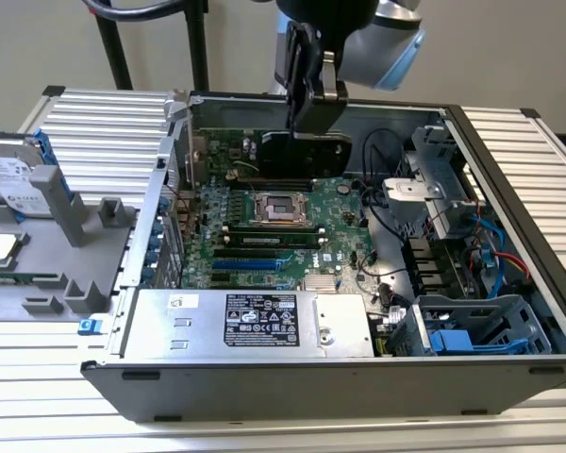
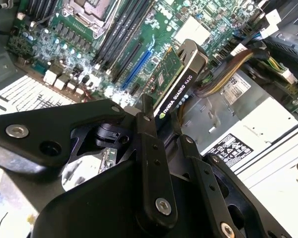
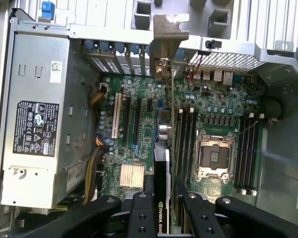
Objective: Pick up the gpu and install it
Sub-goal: 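Insert the gpu into the slot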
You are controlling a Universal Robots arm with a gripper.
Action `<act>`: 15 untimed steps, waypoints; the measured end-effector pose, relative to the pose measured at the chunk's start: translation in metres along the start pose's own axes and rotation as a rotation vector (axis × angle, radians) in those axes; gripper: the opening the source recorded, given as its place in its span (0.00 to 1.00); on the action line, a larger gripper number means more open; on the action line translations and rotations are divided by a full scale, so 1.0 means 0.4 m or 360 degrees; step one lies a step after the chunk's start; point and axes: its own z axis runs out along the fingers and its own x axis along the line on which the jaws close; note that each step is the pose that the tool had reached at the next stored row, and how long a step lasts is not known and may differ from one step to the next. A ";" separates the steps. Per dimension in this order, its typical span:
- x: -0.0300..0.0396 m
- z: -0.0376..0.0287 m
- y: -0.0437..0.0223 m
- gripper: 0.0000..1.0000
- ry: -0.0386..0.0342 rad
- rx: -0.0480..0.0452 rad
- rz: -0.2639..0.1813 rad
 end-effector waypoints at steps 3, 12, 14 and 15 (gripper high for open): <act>0.000 0.003 0.000 0.00 0.0002 0.0032 -0.0001; 0.000 0.021 -0.001 0.00 0.0004 0.0082 0.0064; 0.000 0.023 -0.002 0.00 0.0002 0.0083 0.0119; 0.000 0.023 -0.002 0.00 0.0001 0.0083 0.0137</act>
